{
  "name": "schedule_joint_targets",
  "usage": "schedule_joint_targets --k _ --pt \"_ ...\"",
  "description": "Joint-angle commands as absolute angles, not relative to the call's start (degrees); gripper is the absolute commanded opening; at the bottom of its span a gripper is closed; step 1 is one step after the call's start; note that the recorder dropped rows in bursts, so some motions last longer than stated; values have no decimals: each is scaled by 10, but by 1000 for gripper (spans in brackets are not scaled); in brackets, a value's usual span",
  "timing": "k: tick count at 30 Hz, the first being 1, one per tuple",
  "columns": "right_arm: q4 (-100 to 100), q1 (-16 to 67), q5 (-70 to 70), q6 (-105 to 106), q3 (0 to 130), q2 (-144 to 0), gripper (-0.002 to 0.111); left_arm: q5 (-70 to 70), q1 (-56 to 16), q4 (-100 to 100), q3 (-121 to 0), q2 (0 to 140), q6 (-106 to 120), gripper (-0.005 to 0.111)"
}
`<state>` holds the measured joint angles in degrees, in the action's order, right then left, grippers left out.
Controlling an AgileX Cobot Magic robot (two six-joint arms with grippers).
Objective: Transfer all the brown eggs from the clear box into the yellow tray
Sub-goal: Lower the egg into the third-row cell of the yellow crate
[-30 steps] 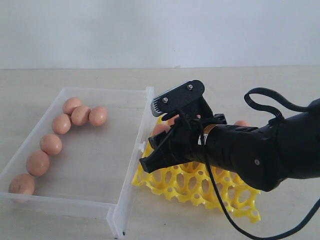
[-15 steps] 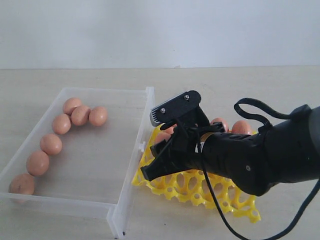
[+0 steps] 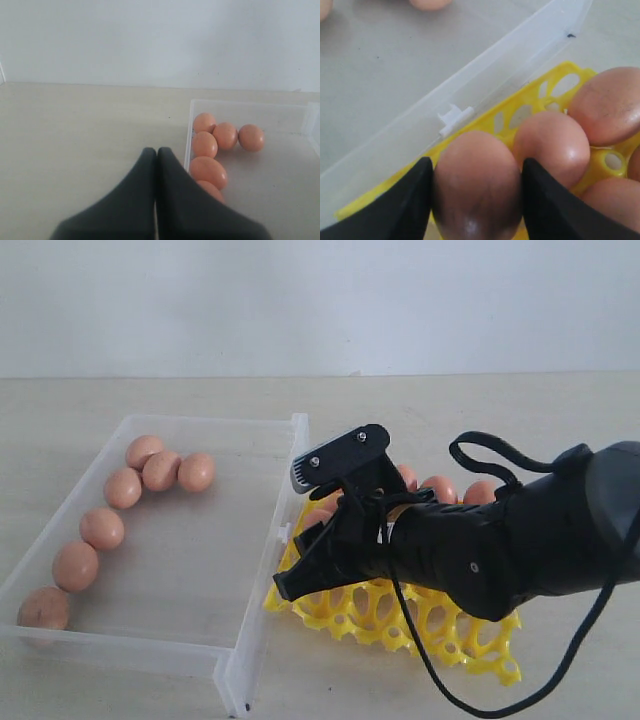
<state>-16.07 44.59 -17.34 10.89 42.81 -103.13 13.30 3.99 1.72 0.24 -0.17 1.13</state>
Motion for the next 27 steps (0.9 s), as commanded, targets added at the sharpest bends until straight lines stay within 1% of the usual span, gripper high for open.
schedule_joint_targets --k 1,27 --pt "-161 446 -177 106 431 -1036 0 133 40 20 0 0 12 -4" --pt "-161 446 -211 106 431 -1036 1 133 40 20 0 0 12 -4"
